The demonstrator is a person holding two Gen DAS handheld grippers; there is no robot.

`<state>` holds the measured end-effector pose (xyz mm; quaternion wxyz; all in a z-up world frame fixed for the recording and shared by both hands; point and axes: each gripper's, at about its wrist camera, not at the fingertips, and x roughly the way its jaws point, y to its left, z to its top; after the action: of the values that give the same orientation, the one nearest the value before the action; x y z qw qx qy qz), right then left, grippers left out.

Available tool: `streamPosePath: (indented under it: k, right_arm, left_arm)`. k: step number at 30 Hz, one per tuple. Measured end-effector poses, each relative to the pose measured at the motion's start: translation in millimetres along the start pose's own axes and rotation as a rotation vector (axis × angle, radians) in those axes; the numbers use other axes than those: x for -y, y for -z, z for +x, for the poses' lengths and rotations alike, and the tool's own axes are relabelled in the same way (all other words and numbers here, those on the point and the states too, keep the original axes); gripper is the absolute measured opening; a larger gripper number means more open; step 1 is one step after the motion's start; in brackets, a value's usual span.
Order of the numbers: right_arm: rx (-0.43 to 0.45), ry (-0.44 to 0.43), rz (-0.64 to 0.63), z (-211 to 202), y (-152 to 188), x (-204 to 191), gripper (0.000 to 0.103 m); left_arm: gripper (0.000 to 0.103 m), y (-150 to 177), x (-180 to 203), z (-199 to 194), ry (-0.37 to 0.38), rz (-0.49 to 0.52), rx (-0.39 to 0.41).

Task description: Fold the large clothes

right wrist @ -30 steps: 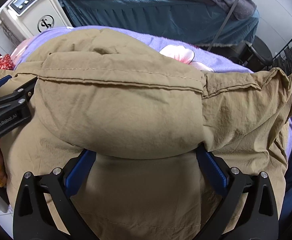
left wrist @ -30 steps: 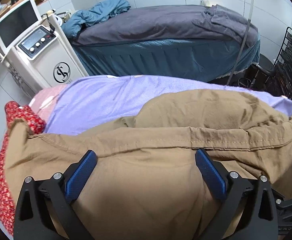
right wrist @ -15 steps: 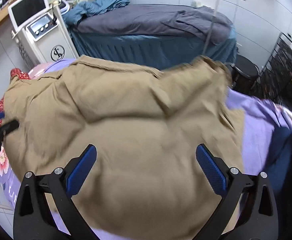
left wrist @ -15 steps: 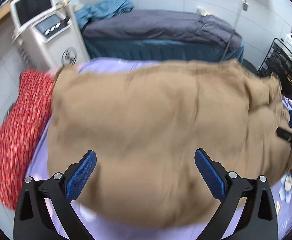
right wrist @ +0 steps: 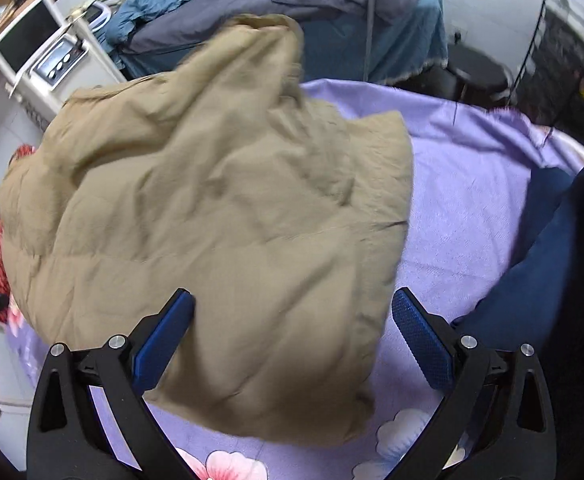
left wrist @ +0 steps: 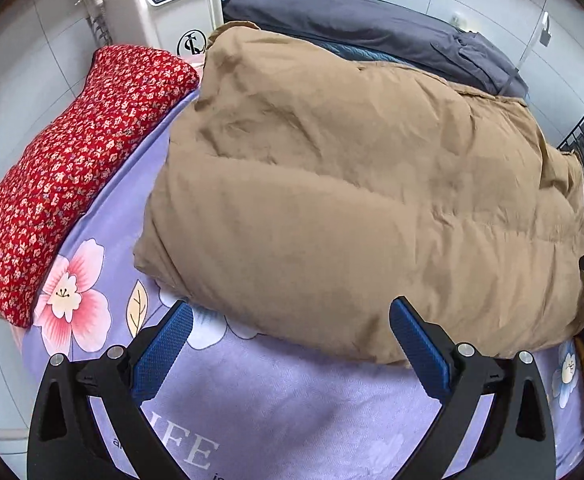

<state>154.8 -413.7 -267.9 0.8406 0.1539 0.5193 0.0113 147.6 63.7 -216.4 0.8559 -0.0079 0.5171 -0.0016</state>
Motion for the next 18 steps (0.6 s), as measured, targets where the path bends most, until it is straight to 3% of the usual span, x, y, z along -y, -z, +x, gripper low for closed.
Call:
streamPosePath:
  k: [7,12,18]
  right_arm:
    - [-0.109,-0.115,0.034,43,-18,20,0.098]
    - [-0.207,-0.222,0.171,75,-25,42,0.098]
    - [-0.215,-0.317,0.215,93,-22,58,0.099]
  left_arm:
    - [0.097,-14,-10,5,0.063,-0.007,-0.043]
    - [0.097,-21,-19,6,0.056,-0.023,-0.035]
    - [0.097,-26,-27,8,0.063,-0.040,-0.042]
